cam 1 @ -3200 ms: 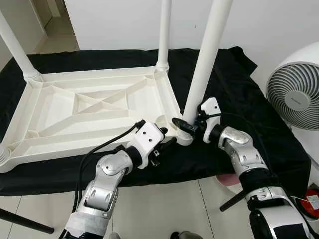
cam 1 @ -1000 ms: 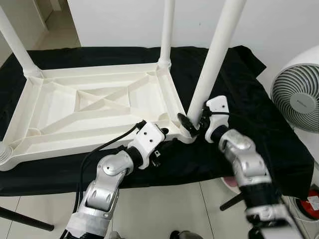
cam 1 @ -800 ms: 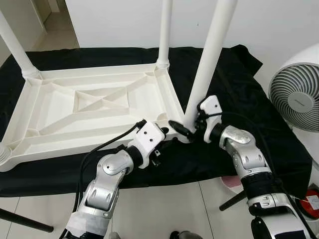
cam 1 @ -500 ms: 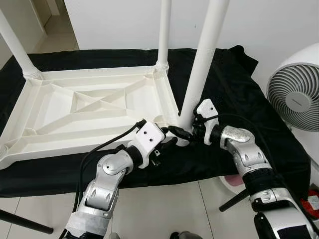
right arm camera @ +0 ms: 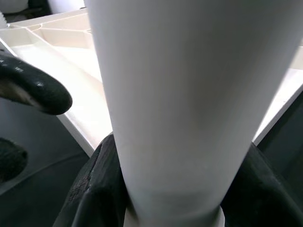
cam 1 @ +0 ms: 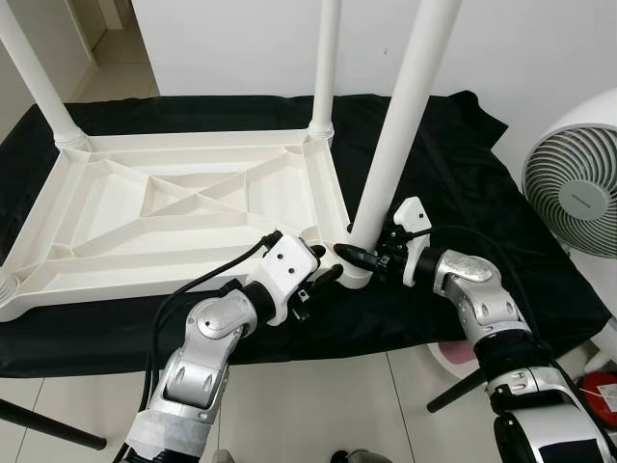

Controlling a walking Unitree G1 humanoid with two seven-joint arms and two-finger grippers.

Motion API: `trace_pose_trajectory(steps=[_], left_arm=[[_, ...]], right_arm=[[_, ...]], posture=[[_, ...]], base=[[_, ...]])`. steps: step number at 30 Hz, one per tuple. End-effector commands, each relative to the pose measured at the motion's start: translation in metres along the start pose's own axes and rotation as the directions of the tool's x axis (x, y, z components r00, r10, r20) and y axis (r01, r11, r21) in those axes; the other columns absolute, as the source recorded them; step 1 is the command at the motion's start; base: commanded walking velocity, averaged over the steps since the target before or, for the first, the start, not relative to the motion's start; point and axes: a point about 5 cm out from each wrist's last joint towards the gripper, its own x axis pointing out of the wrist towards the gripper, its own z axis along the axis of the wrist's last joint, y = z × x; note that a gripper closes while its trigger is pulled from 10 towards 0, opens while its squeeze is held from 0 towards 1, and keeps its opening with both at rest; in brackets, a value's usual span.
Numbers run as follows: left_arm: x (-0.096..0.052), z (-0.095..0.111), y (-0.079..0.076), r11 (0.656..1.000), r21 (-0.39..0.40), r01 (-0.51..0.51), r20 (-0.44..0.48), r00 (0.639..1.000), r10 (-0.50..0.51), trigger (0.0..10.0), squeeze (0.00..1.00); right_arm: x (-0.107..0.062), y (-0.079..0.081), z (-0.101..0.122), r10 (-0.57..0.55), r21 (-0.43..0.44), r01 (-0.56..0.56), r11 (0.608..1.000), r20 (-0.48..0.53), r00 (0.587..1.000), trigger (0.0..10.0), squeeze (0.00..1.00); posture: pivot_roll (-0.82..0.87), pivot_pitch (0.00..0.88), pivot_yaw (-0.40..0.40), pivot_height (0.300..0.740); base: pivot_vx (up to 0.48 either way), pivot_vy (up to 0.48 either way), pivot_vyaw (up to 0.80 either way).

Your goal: Building children table

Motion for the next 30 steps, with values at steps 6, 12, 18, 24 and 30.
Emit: trace_pose_trajectory(steps=[6, 12, 18, 24, 30], left_arm=[[-0.003, -0.001, 0.003, 0.995, -0.005, -0.104, -0.008, 0.995, 0.104, 10.0, 0.0], [-0.003, -0.002, 0.002, 0.994, -0.011, -0.106, -0.01, 0.994, 0.106, 10.0, 0.0], [-0.003, -0.002, 0.001, 0.994, -0.013, -0.105, -0.01, 0.994, 0.104, 10.0, 0.0], [-0.003, -0.002, 0.0, 0.995, -0.015, -0.102, -0.01, 0.995, 0.102, 10.0, 0.0], [-0.002, -0.002, -0.001, 0.995, -0.015, -0.097, -0.009, 0.995, 0.097, 10.0, 0.0]], right_arm=[[-0.007, -0.015, 0.0, -0.385, 0.053, 0.385, 0.922, -0.012, 0.923, 10.0, 0.0], [-0.005, 0.005, -0.006, -0.595, 0.109, 0.593, 0.798, -0.011, 0.804, 10.0, 0.0], [-0.002, 0.028, -0.016, -0.771, 0.135, 0.769, 0.625, -0.053, 0.635, 10.0, 0.0], [0.0, 0.041, -0.016, -0.827, 0.137, 0.826, 0.547, -0.068, 0.558, 10.0, 0.0], [-0.003, 0.037, -0.016, -0.834, 0.137, 0.833, 0.536, -0.068, 0.547, 10.0, 0.0]], posture=[[-0.11, 0.077, 0.013, 0.74], [-0.11, 0.078, 0.01, 0.74], [-0.11, 0.078, 0.008, 0.74], [-0.11, 0.076, 0.003, 0.74], [-0.11, 0.062, 0.0, 0.74]], base=[[0.0, 0.0, 0.0], [0.0, 0.0, 0.0], [0.0, 0.0, 0.0], [0.0, 0.0, 0.0], [0.0, 0.0, 0.0]])
